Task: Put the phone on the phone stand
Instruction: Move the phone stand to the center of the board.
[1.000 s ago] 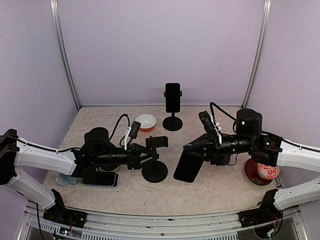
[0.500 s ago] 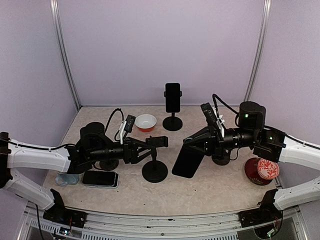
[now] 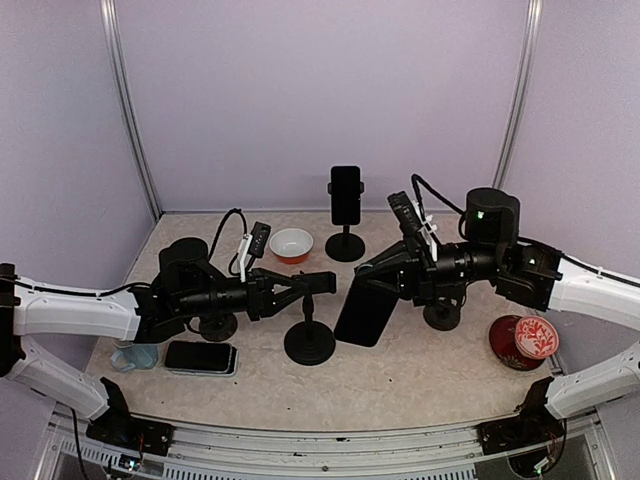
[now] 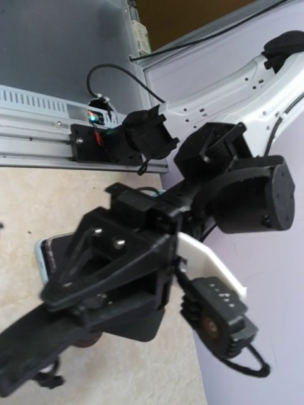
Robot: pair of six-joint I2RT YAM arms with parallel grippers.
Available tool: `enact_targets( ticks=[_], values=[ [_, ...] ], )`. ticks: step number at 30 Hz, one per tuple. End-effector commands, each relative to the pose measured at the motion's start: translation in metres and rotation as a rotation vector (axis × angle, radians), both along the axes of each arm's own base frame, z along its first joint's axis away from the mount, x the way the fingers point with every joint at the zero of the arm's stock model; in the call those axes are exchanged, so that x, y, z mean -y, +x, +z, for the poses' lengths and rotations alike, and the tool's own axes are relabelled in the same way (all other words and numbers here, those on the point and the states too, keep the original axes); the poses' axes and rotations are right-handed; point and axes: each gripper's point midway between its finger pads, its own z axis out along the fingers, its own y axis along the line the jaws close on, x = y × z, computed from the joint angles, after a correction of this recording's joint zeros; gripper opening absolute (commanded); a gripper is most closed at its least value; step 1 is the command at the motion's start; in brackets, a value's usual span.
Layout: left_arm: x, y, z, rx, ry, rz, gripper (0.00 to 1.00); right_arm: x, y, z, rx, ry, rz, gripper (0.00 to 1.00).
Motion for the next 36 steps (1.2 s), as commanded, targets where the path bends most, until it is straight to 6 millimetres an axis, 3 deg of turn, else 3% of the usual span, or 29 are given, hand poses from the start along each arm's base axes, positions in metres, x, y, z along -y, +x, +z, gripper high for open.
enact_targets(
  ticks=[1,7,18,26,36],
  values=[
    [0.001,0.005,0.011,0.028,-0.014,0.004,0.16,-0.011,-0.008,0.032,0.075,0.070,0.076,0.00],
    [0.005,-0.002,0.023,0.043,-0.042,-0.040,0.00,-0.027,-0.025,0.039,0.103,0.092,0.231,0.00],
    [0.033,-0.055,0.063,0.120,-0.139,-0.265,0.00,-0.062,-0.068,0.045,0.141,0.131,0.561,0.00],
    [0.034,-0.092,0.084,0.189,-0.176,-0.360,0.00,-0.066,-0.072,0.032,0.129,0.135,0.652,0.00],
    [0.022,-0.122,0.105,0.264,-0.216,-0.428,0.00,-0.046,-0.057,0.003,0.045,0.105,0.668,0.00]
  ],
)
